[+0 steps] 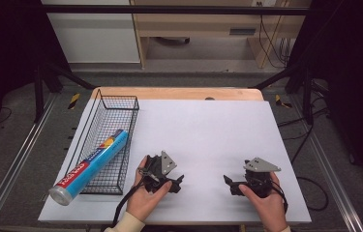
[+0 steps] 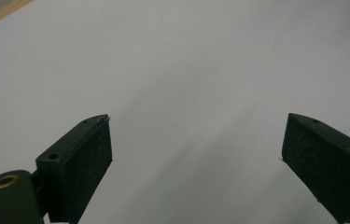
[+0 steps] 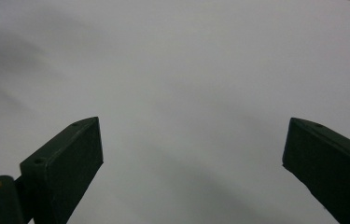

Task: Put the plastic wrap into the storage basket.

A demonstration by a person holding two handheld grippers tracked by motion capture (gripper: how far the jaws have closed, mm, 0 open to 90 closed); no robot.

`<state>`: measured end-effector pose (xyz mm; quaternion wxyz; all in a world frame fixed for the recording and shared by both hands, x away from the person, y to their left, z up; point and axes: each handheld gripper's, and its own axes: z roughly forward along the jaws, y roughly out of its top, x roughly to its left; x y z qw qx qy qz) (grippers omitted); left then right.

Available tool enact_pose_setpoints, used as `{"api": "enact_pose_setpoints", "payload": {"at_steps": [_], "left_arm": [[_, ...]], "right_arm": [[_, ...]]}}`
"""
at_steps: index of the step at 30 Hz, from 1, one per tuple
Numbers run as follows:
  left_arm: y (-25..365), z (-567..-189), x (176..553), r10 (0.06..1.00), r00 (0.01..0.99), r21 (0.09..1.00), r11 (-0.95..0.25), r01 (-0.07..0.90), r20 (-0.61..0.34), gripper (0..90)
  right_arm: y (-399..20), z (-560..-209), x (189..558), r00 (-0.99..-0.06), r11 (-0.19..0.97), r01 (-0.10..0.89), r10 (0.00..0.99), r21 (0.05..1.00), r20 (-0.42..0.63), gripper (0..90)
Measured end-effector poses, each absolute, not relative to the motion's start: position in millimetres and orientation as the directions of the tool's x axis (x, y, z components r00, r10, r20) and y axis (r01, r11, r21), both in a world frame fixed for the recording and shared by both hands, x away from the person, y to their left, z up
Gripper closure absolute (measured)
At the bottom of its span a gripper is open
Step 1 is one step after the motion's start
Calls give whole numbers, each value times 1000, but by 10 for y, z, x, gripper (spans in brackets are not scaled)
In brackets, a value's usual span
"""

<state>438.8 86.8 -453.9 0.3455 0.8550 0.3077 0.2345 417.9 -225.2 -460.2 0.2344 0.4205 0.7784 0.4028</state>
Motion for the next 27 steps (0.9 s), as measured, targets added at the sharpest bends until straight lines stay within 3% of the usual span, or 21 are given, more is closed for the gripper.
{"api": "enact_pose_setpoints", "payload": {"at_steps": [17, 27], "left_arm": [[958, -4616, 4350, 698, 695, 762, -542, 355, 173, 86], [954, -4618, 4344, 713, 699, 746, -493, 447, 52, 85]], "right_arm": [[-2254, -4606, 4184, -524, 325, 471, 851, 820, -36, 53], [-2260, -4603, 4182, -528, 328, 468, 848, 821, -37, 53]]}}
